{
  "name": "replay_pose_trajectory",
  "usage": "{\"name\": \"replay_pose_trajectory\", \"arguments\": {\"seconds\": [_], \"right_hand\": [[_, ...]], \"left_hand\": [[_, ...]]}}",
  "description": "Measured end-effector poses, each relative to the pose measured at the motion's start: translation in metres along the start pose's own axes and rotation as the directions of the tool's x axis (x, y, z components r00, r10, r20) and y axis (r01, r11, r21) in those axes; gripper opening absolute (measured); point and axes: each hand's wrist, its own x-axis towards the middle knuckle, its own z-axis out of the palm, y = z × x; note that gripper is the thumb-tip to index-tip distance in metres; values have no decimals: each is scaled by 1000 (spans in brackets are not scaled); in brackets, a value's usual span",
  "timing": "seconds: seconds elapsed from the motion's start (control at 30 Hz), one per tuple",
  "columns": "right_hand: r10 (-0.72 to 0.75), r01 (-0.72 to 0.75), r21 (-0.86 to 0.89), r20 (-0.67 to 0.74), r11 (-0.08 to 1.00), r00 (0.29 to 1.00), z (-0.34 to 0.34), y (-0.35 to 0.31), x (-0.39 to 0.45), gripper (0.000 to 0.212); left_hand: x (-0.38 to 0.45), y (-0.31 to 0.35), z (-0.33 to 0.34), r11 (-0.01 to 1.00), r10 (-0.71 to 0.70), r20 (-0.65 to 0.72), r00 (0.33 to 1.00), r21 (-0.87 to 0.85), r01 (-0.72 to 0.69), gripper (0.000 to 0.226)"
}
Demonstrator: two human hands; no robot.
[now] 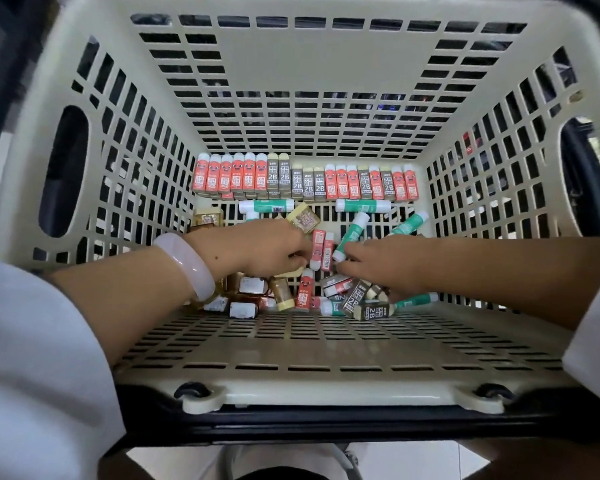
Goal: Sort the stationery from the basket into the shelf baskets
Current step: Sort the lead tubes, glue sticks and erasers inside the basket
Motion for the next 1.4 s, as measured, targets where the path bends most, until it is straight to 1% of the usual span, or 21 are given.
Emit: {"name": "replay_pose_trajectory", "arguments": {"seconds": [0.17, 0.27, 0.33, 0.4, 0.43, 0.5, 0.53, 0.57, 0.63, 0.7, 0.73, 0.77, 0.83, 0.97, 1.07, 1.17, 1.2, 1.27, 1.3, 1.37, 1.4], "right_hand": [[54, -52, 36, -77, 998, 996, 3, -5, 2, 76], [66, -66, 4, -103, 998, 992, -3, -3, 10, 63], [95, -78, 162, -97, 984, 991, -14, 4, 12, 60], [135, -85, 446, -82, 891, 987, -29, 17, 12, 61], [161, -74, 588, -97, 806, 982, -36, 24, 10, 63], [239, -10, 830, -149, 557, 959, -46, 36, 7, 59], [287, 41, 906, -177, 422, 942, -48, 38, 7, 55], [335, 91, 950, -195, 300, 922, -49, 37, 7, 51], [394, 190, 979, -204, 76, 896, -50, 32, 12, 45], [389, 283, 944, -202, -166, 899, -51, 27, 19, 34], [374, 308, 917, -201, -254, 906, -52, 26, 21, 26], [368, 321, 899, -202, -298, 908, -53, 26, 22, 19], [393, 332, 892, -199, -308, 898, -55, 26, 25, 12], [503, 306, 930, -168, -203, 847, -58, 23, 33, 7], [557, 302, 939, -163, -166, 814, -65, 22, 39, 1], [632, 279, 946, -116, -165, 766, -71, 30, 49, 23], [660, 270, 948, -96, -168, 745, -72, 32, 52, 24], [738, 275, 949, -73, -156, 670, -74, 36, 60, 20], [792, 253, 961, -68, -111, 607, -74, 37, 64, 21], [872, 111, 993, -91, 43, 480, -72, 38, 73, 31], [889, 38, 993, -114, 109, 444, -72, 37, 78, 34]], "left_hand": [[-1, -2, -1, 1000, -5, -3, 1000, -25, 5, 25], [-1, -2, -2, 998, -21, -8, 1000, -53, 20, 25], [-1, -1, -3, 991, -54, -42, 998, -128, 48, 26], [-1, 0, -5, 969, -114, -91, 989, -229, 90, 26], [0, 1, -6, 953, -148, -113, 983, -283, 111, 26], [0, 0, -8, 884, -231, -132, 964, -441, 151, 25], [1, 0, -9, 805, -274, -112, 955, -570, 164, 27], [1, 1, -10, 677, -295, -62, 954, -718, 163, 30], [1, 3, -12, 341, -264, 30, 964, -932, 122, 31], [0, 4, -15, 44, -236, 38, 971, -998, 50, 24], [-1, 3, -16, -58, -244, 33, 969, -998, 19, 21], [-1, 2, -17, -121, -265, 28, 964, -993, -4, 21], [0, 0, -18, -141, -327, 26, 945, -990, -22, 23], [-1, -2, -18, -125, -473, 15, 881, -991, -50, 21], [-3, -7, -19, -48, -571, -14, 821, -998, -50, 17], [-4, -15, -21, 39, -650, -36, 759, -999, -13, 13], [-4, -17, -21, 55, -674, -35, 738, -998, 4, 13], [-5, -19, -19, 88, -706, -28, 708, -995, 48, 13], [-5, -20, -18, 103, -712, -26, 701, -992, 67, 11], [-4, -21, -17, 126, -724, -34, 689, -988, 84, 11], [-4, -21, -16, 133, -732, -37, 681, -987, 89, 15]]}}
